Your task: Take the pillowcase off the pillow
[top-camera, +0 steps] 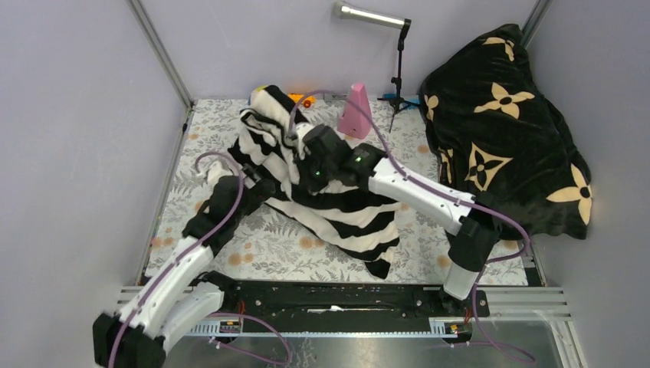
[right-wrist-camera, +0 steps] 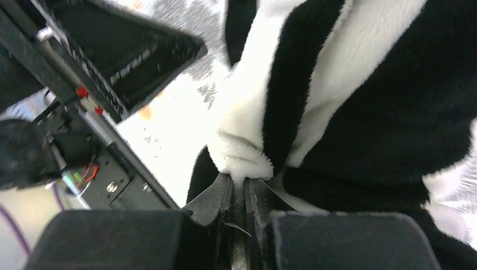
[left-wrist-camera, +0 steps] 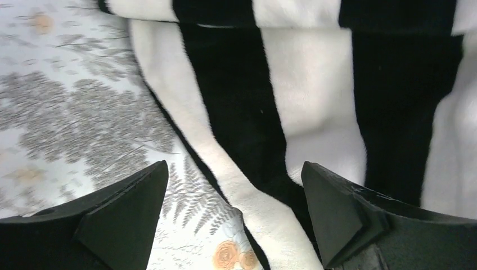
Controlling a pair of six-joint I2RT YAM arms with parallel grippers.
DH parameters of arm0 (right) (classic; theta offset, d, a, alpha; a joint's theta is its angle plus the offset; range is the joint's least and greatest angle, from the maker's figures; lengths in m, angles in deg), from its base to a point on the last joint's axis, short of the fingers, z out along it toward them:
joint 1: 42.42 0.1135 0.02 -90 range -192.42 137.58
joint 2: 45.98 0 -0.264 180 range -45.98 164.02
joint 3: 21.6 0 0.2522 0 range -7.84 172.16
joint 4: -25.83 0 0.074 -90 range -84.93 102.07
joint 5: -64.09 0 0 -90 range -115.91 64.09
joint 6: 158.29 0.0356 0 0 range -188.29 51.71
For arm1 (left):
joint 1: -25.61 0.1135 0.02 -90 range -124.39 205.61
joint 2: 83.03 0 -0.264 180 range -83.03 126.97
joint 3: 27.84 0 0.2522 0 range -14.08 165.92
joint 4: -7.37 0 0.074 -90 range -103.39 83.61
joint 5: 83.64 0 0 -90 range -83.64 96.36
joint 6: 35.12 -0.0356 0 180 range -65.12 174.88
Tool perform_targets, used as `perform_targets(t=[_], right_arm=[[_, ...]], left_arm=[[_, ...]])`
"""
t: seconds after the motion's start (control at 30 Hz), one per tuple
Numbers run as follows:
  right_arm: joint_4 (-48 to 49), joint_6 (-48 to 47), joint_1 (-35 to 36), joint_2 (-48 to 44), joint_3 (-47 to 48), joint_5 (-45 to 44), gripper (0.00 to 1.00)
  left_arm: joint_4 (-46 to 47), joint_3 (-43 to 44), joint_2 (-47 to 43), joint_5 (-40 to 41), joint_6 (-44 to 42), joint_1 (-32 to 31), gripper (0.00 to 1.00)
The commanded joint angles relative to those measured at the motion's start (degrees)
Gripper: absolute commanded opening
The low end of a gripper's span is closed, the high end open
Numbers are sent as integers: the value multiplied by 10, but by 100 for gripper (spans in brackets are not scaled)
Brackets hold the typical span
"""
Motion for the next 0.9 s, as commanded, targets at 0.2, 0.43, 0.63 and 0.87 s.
perform_targets(t=[0.2, 0.43, 0.63, 0.87], right_arm=[[115, 59, 72, -54, -165, 205, 18], [206, 110, 119, -10, -240, 257, 22], [208, 125, 137, 65, -248, 172, 23], [131, 97, 105, 157, -207, -67, 24]], left_arm=[[-189, 9, -85, 67, 51, 55, 95], [-291, 136, -134, 153, 27, 55, 99], [-337, 150, -141, 179, 45, 55, 99], [-340, 170, -151, 204, 20, 55, 99]])
